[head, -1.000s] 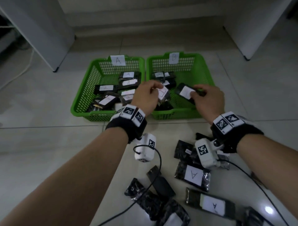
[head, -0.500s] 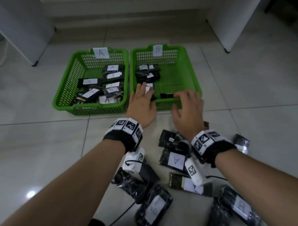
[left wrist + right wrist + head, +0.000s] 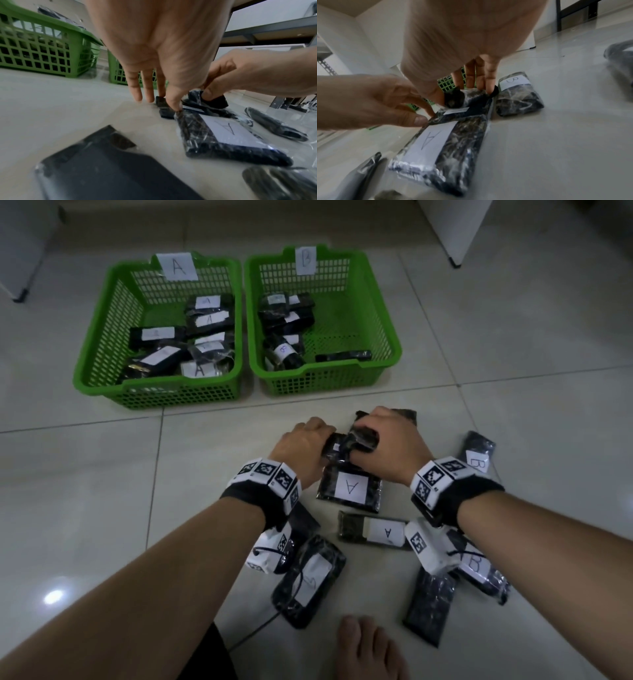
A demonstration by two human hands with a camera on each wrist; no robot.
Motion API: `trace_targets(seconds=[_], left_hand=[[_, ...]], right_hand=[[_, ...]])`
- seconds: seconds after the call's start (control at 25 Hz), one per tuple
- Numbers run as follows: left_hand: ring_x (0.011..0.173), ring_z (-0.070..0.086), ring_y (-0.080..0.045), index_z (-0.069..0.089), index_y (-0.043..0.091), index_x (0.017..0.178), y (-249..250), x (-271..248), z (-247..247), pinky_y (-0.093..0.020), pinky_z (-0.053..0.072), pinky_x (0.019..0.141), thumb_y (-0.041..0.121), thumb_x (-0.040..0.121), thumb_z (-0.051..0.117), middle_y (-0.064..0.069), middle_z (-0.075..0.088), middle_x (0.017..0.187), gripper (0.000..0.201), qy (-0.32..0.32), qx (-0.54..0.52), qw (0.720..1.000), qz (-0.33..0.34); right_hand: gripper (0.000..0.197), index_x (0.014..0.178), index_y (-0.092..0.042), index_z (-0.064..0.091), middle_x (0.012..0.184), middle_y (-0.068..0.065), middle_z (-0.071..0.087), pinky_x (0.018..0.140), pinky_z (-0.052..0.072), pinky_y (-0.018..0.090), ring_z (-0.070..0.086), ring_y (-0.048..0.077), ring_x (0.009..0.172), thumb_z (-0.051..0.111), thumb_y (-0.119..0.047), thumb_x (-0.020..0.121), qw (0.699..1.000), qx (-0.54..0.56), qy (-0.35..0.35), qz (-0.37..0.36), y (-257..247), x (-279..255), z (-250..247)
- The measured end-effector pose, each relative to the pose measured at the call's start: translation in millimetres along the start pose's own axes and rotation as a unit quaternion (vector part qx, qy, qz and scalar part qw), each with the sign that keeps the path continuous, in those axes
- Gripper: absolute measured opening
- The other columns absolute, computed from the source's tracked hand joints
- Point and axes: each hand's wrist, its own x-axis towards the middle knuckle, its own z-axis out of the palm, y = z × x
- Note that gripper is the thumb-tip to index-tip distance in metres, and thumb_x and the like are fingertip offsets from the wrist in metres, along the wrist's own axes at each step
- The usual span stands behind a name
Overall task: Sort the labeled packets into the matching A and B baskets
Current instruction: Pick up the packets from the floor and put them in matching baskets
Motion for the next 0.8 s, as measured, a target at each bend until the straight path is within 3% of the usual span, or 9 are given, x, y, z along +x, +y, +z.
trace_targets(seconds=[0.08, 0.16, 0.28, 0.4, 0.48, 0.52, 0.64, 0.72, 0.8], left_hand=[[0.123, 0.044, -0.030, 0.042, 0.021, 0.143, -4, 1, -2, -0.047, 0.044, 0.101, 0.021, 0.084, 0.068, -0.005, 0.040, 0.137, 0.064, -0.023, 0.064, 0.997, -0.021], [0.121, 0.042, -0.029, 0.048, 0.020, 0.134, -6, 1, -2, -0.046, 0.045, 0.098, 0.028, 0.080, 0.072, -0.006, 0.040, 0.131, 0.059, -0.015, 0.069, 0.997, -0.043], [0.106, 0.056, -0.028, 0.058, 0.014, 0.110, -12, -3, -4, -0.042, 0.050, 0.087, 0.023, 0.078, 0.074, -0.008, 0.058, 0.114, 0.037, 0.033, -0.050, 0.996, -0.065], [0.086, 0.064, -0.028, 0.059, 0.015, 0.095, -25, -13, -15, -0.039, 0.053, 0.076, 0.013, 0.080, 0.071, -0.006, 0.068, 0.097, 0.020, 0.105, -0.163, 0.976, -0.098], [0.083, 0.065, -0.026, 0.060, 0.016, 0.097, -34, -18, -24, -0.034, 0.052, 0.074, 0.013, 0.081, 0.071, -0.002, 0.066, 0.095, 0.020, 0.112, -0.195, 0.966, -0.129], [0.083, 0.067, -0.026, 0.061, 0.016, 0.098, -38, -19, -29, -0.036, 0.054, 0.074, 0.012, 0.083, 0.070, -0.002, 0.066, 0.095, 0.018, 0.109, -0.228, 0.956, -0.147], [0.075, 0.069, -0.026, 0.064, 0.010, 0.099, -41, -27, -47, -0.047, 0.061, 0.079, 0.001, 0.092, 0.061, -0.007, 0.064, 0.093, 0.012, 0.121, -0.414, 0.881, -0.194], [0.077, 0.065, -0.024, 0.064, 0.005, 0.101, -41, -32, -57, -0.042, 0.062, 0.076, -0.003, 0.097, 0.053, -0.010, 0.061, 0.091, 0.014, 0.149, -0.498, 0.830, -0.201], [0.081, 0.063, -0.023, 0.061, 0.001, 0.104, -39, -36, -66, -0.036, 0.063, 0.070, -0.003, 0.099, 0.046, -0.011, 0.059, 0.093, 0.017, 0.179, -0.535, 0.806, -0.180]], right_hand=[[0.035, 0.101, -0.017, 0.076, 0.096, 0.003, 0.061, 0.078, 0.048, 0.028, 0.058, 0.018, 0.084, 0.071, -0.040, 0.076, 0.997, 0.053, 0.059, 0.013, -3, 7, 1], [0.025, 0.106, -0.014, 0.076, 0.100, 0.004, 0.063, 0.079, 0.046, 0.027, 0.058, 0.015, 0.085, 0.068, -0.031, 0.089, 0.992, 0.059, 0.111, 0.015, -3, 15, 1], [0.023, 0.101, -0.006, 0.071, 0.097, 0.007, 0.063, 0.073, 0.039, 0.026, 0.055, 0.018, 0.082, 0.053, -0.019, 0.100, 0.981, 0.045, 0.187, 0.018, -2, 25, -1], [0.021, 0.088, -0.003, 0.065, 0.082, 0.006, 0.059, 0.066, 0.032, 0.024, 0.053, 0.021, 0.073, 0.048, -0.006, 0.100, 0.964, 0.091, 0.245, 0.044, 1, 30, -3], [0.025, 0.087, -0.003, 0.066, 0.081, 0.005, 0.063, 0.067, 0.044, 0.032, 0.060, 0.024, 0.072, 0.046, -0.008, 0.101, 0.960, 0.154, 0.216, 0.090, 5, 36, 3], [0.027, 0.089, -0.003, 0.068, 0.084, 0.006, 0.066, 0.069, 0.053, 0.041, 0.066, 0.028, 0.073, 0.045, -0.011, 0.102, 0.955, 0.187, 0.195, 0.119, 9, 42, 7], [0.030, 0.088, -0.008, 0.067, 0.088, 0.010, 0.070, 0.072, 0.058, 0.059, 0.070, 0.038, 0.078, 0.042, -0.019, 0.101, 0.938, 0.245, 0.169, 0.179, 7, 50, 11], [0.033, 0.089, -0.010, 0.065, 0.086, 0.006, 0.067, 0.075, 0.057, 0.056, 0.069, 0.036, 0.082, 0.043, -0.028, 0.104, 0.932, 0.257, 0.171, 0.189, -1, 49, 6], [0.042, 0.093, -0.011, 0.067, 0.086, 0.005, 0.069, 0.077, 0.055, 0.043, 0.069, 0.030, 0.082, 0.047, -0.046, 0.105, 0.936, 0.257, 0.144, 0.193, -9, 45, -2]])
